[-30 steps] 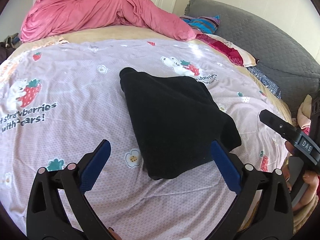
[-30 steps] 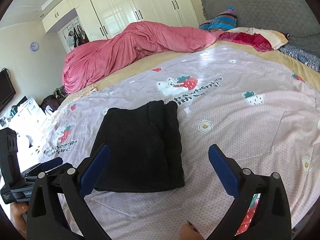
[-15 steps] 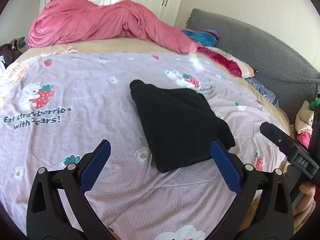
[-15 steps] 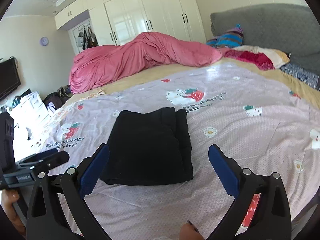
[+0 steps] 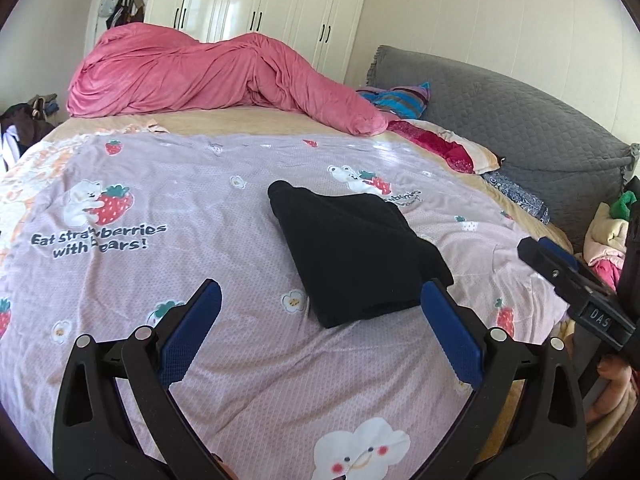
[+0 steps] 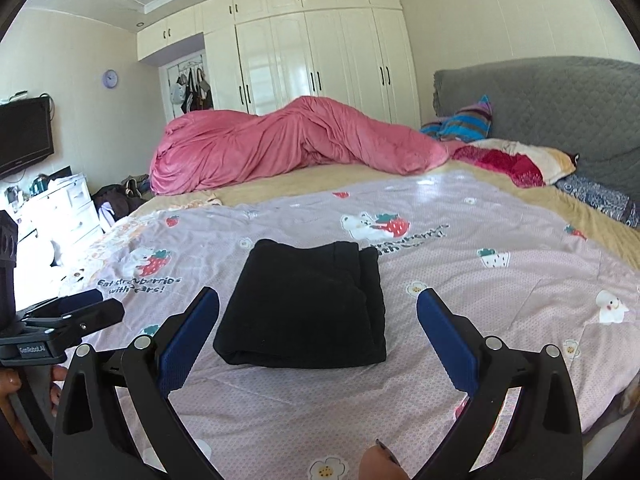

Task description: Fold small clothes

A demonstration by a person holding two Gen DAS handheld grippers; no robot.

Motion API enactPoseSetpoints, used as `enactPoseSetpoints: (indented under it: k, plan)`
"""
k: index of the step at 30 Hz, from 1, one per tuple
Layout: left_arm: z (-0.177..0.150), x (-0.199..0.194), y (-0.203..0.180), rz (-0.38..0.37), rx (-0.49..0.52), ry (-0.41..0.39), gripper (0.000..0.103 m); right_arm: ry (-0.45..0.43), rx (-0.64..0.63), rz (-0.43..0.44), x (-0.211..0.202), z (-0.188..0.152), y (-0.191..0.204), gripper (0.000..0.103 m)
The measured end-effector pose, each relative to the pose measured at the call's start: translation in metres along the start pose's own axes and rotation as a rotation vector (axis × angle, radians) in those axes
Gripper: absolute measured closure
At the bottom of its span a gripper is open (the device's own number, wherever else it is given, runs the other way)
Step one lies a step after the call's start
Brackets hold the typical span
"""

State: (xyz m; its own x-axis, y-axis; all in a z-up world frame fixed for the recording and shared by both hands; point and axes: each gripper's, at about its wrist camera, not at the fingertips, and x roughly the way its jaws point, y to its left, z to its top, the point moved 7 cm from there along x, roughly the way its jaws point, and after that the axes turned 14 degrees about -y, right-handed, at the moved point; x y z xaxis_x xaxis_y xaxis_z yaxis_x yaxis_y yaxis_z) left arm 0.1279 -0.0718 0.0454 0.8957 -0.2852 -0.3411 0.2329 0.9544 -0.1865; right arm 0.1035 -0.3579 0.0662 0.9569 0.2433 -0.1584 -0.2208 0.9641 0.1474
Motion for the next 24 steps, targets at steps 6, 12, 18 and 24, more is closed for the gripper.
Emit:
enactPoseSetpoints:
  k: [6,12,18,24]
  plan:
    - [-0.017,-0.010,0.008,0.009,0.002,0.009,0.009,-0.024,0.000,0.020,-0.016,-0.006,0.006,0.004]
    - [-0.034,-0.013,0.021,0.035,-0.020,0.027,0.009,-0.019,-0.003,0.007,-0.025,-0.024,0.003,0.004]
    - [-0.044,-0.013,0.031,0.050,-0.047,0.037,0.009,0.012,0.007,-0.005,-0.028,-0.047,-0.002,0.004]
    - [-0.054,-0.009,0.034,0.056,-0.045,0.044,0.009,0.064,-0.002,-0.026,-0.024,-0.074,-0.006,0.004]
